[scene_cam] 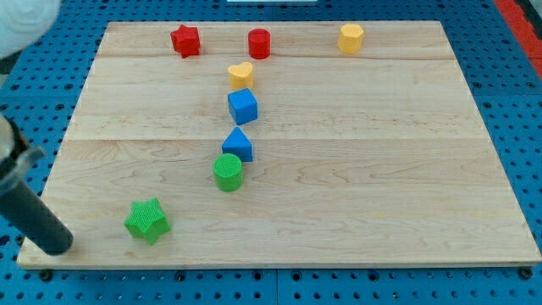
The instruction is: Push the green star close to the green circle
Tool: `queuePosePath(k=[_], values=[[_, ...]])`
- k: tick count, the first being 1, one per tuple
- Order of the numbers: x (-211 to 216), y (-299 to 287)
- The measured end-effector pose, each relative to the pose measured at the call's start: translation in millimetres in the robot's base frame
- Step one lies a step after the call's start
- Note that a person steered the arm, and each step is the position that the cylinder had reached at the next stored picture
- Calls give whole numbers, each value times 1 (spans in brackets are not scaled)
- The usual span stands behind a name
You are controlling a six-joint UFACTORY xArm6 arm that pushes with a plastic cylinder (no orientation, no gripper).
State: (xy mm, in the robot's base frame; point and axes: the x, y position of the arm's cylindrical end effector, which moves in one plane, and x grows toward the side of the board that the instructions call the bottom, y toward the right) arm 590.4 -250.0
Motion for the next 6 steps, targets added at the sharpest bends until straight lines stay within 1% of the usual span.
queuePosePath(k=[1, 2, 3, 4, 5, 6], values=[[-29, 110], [-13, 178], [18, 117], [28, 168], [27, 276], [26, 266]])
